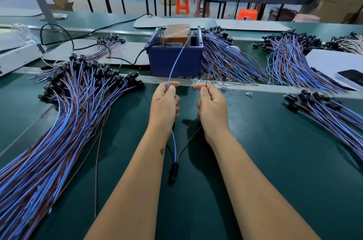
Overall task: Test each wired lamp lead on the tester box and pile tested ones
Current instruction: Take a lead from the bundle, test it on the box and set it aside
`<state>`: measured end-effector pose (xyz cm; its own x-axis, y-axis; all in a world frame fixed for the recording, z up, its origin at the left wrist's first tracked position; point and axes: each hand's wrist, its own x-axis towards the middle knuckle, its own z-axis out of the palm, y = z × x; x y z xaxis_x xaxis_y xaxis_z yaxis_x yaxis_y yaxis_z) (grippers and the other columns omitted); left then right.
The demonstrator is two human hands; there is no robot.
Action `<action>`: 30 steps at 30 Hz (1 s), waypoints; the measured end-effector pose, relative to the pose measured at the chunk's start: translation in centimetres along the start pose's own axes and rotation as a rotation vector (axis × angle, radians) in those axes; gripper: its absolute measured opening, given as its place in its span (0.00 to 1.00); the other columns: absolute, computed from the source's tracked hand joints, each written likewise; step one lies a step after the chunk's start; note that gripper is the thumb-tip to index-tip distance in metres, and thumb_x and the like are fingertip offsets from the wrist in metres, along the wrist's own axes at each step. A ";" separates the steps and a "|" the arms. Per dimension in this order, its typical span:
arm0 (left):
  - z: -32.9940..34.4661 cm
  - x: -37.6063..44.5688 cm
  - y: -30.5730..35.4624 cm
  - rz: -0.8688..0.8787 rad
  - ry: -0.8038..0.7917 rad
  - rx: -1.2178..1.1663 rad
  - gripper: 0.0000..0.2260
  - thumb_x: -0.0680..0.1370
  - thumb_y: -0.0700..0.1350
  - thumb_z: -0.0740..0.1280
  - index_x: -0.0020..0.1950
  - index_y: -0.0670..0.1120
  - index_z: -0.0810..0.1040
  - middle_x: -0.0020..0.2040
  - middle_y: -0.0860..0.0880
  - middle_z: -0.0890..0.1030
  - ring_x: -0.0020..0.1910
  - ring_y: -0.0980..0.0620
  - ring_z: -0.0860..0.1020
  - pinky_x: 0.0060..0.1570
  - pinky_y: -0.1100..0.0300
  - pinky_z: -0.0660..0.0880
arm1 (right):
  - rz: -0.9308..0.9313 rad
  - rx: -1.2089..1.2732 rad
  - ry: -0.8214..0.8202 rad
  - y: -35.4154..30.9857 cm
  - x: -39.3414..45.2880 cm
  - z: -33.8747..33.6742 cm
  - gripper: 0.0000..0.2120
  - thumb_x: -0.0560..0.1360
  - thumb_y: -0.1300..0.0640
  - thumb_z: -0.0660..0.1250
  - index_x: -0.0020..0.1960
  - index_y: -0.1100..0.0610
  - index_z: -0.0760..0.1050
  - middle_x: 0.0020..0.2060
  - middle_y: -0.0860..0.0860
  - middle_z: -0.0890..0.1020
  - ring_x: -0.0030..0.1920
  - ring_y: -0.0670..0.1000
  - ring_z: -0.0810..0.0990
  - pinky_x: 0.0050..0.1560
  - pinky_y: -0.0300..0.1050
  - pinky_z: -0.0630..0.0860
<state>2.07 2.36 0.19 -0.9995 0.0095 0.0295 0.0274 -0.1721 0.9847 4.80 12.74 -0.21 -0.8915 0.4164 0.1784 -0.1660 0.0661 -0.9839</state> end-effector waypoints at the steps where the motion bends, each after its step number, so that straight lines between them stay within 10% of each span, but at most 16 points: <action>1: -0.1 0.1 0.1 -0.006 0.004 -0.029 0.11 0.84 0.46 0.54 0.47 0.50 0.75 0.24 0.56 0.64 0.21 0.58 0.58 0.20 0.66 0.58 | -0.004 -0.039 -0.011 0.1 0.0 -0.4 0.11 0.83 0.58 0.55 0.49 0.53 0.76 0.27 0.46 0.64 0.27 0.44 0.62 0.29 0.39 0.61; 30: -1.3 1.0 -0.2 -0.023 0.211 -0.069 0.12 0.83 0.40 0.56 0.45 0.49 0.77 0.24 0.57 0.69 0.23 0.59 0.64 0.23 0.66 0.63 | 0.037 -0.167 0.053 0.6 0.4 -1.9 0.07 0.80 0.56 0.59 0.45 0.49 0.74 0.22 0.45 0.74 0.25 0.44 0.71 0.33 0.45 0.72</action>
<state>1.07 1.15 -0.17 -0.9810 -0.1905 -0.0369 0.0104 -0.2415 0.9703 5.15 14.64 -0.73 -0.8713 0.4687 0.1455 -0.0570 0.1978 -0.9786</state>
